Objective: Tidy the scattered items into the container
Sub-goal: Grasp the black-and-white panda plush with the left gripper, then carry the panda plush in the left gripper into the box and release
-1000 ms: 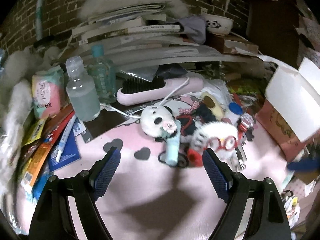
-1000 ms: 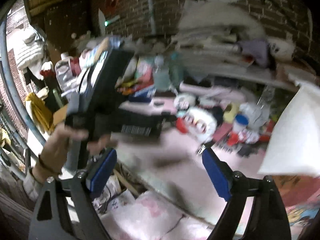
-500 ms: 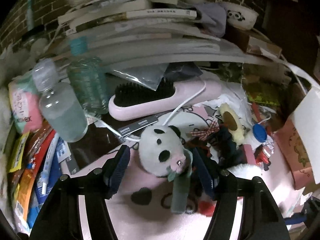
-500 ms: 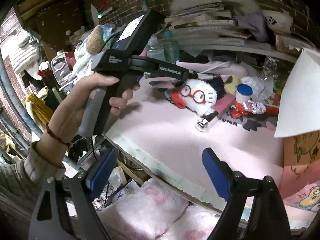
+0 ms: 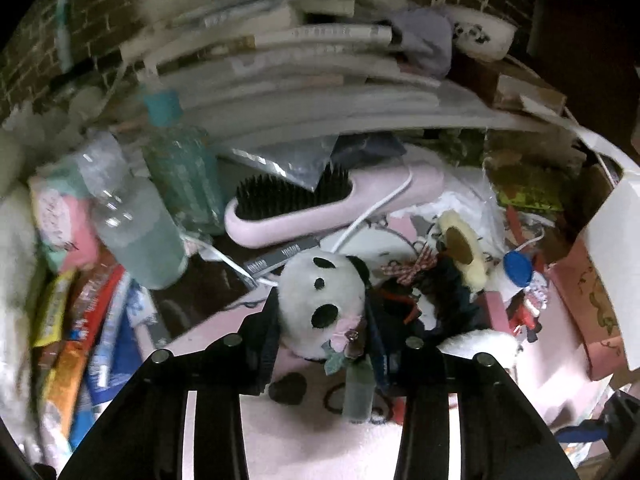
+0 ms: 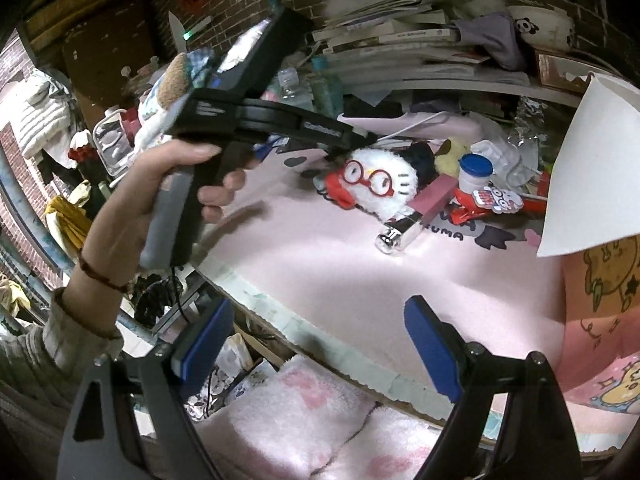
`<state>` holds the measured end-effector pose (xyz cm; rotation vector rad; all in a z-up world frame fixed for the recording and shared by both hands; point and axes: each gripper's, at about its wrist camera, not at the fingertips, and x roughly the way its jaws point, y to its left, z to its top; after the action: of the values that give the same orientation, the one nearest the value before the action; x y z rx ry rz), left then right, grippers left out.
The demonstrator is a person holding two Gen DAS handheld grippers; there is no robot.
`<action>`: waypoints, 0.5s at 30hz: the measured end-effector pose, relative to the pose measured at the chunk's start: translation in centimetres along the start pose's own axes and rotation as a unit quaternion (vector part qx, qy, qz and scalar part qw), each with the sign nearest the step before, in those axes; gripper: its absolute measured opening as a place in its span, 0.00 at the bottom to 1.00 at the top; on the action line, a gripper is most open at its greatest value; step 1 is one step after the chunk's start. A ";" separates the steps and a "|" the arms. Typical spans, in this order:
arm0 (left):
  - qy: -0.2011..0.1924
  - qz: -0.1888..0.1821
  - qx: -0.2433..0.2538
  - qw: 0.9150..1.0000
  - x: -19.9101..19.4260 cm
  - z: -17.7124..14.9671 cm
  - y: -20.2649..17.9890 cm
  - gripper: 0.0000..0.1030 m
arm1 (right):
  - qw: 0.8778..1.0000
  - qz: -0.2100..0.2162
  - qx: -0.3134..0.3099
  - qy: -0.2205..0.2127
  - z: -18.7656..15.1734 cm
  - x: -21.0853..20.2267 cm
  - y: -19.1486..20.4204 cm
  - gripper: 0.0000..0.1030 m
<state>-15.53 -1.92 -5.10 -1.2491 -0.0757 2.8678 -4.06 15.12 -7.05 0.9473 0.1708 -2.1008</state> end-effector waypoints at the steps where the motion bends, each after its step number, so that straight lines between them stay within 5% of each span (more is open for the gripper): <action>1: -0.007 -0.001 0.002 1.000 -0.9 0.2 -0.1 0.33 | 1.000 0.000 0.001 -0.001 0.0 0.0 -0.1 0.83; 9: -0.068 -0.048 0.040 0.996 -7.2 2.5 -3.7 0.33 | 1.000 -0.007 0.018 -0.017 0.0 -0.4 -1.0 0.83; 15: -0.098 -0.118 0.114 0.982 -10.6 3.9 -10.5 0.33 | 1.000 -0.005 0.024 -0.016 -1.0 -0.9 -1.6 0.83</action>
<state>-11.26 8.07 5.78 -0.8543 0.0933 2.6921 -4.32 17.18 -7.41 0.9432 0.1091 -2.1361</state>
